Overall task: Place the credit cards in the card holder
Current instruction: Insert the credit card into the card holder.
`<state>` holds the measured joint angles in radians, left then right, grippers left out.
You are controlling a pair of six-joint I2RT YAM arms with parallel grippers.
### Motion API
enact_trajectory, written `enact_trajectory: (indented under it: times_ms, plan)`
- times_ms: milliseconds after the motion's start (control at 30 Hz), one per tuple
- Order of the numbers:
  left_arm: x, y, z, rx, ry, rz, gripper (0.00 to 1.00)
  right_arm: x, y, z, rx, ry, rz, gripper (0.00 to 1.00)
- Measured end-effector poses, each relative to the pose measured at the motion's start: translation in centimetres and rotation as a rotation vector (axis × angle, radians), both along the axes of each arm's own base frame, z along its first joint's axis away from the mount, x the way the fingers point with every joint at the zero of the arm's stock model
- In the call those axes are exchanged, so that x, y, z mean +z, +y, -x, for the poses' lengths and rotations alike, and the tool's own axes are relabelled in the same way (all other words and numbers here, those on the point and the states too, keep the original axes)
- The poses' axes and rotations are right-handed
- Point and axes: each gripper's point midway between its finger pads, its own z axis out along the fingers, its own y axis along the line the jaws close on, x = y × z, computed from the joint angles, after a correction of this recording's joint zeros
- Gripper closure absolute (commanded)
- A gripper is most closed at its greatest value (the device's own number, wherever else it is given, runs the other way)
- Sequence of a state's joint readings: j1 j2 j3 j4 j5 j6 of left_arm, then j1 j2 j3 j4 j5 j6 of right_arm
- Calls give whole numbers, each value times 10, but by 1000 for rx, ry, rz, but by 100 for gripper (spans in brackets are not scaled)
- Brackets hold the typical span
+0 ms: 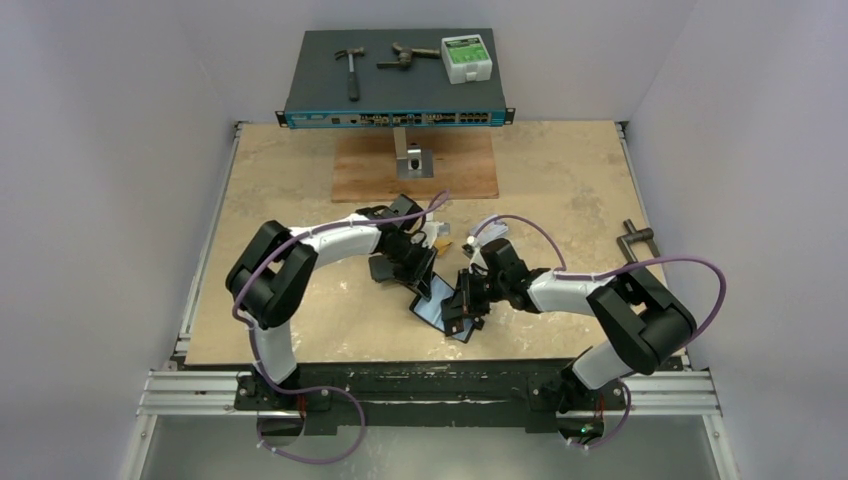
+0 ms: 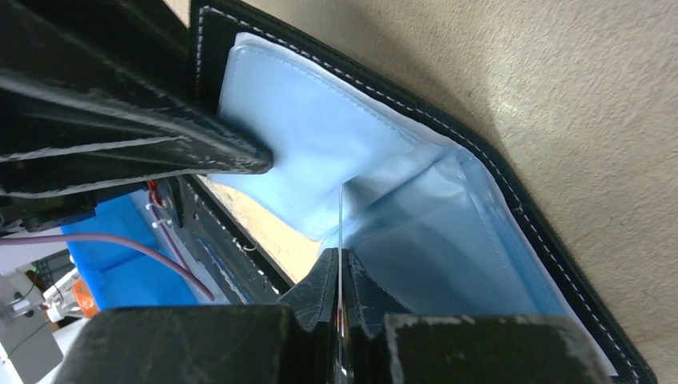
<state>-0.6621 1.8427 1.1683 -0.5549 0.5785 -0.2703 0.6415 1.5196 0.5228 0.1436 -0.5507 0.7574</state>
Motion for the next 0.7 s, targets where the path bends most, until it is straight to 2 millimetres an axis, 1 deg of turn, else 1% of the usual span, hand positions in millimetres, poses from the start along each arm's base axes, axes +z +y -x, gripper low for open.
enact_trajectory:
  times_ms: [100, 233, 333, 433, 500, 567, 667, 700]
  plan:
    - [-8, -2, 1, 5, 28, -1, 100, 1, 0, 1, 3, 4, -4, 100]
    - [-12, -2, 2, 23, 66, 11, 100, 3, -1, 4, 10, 8, -5, 100]
    - [-10, -1, 0, 47, 101, 49, 100, 14, -5, 3, 10, -16, -14, 100]
    - [-1, 5, -7, 81, 121, 88, 100, 37, -12, -4, -2, -88, -37, 100]
    - [11, 8, -13, 97, 108, 119, 100, 58, -17, -12, -21, -164, -50, 100]
    - [28, 8, -16, 100, 82, 161, 100, 82, -19, -22, -41, -255, -71, 100]
    - [63, 4, -14, 77, 38, 247, 100, 124, -20, -38, -78, -421, -118, 100]
    - [72, 3, -13, 69, 24, 271, 100, 140, -22, -44, -101, -494, -136, 100]
